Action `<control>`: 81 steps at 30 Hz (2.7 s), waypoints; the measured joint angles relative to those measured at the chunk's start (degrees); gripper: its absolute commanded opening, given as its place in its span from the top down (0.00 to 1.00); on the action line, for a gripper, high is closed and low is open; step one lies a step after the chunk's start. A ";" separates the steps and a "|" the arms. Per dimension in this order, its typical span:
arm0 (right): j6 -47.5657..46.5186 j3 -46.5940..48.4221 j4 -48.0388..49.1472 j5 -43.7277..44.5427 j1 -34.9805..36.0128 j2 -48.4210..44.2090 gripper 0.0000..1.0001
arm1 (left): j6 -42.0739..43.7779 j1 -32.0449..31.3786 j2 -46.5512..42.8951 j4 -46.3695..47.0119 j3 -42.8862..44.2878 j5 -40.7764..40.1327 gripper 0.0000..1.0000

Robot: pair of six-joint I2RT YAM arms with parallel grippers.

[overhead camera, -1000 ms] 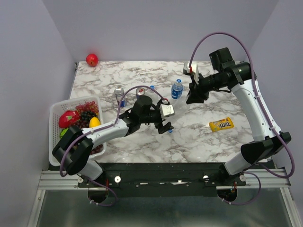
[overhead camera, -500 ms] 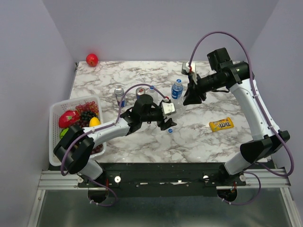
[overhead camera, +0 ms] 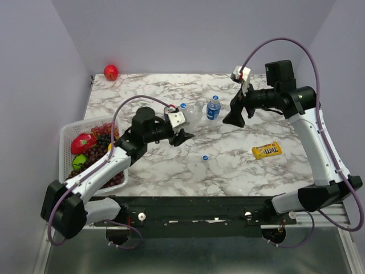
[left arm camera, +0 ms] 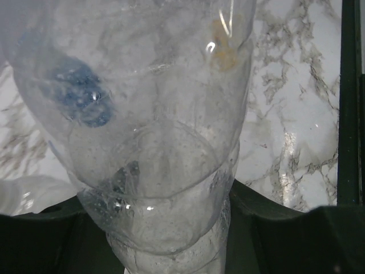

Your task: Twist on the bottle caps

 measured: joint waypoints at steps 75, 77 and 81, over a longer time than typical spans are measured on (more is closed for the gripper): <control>-32.94 -21.64 3.63 5.68 20.20 -3.41 0.73 | -0.66 10.73 -29.18 -2.56 -30.36 4.37 1.00; -30.53 -17.35 1.57 4.04 20.50 -5.75 0.71 | 0.81 8.02 -28.15 -1.38 -32.44 5.22 1.00; -27.43 -9.75 -2.38 2.19 22.67 -5.20 0.72 | 3.48 4.39 -24.24 2.49 -32.35 6.38 1.00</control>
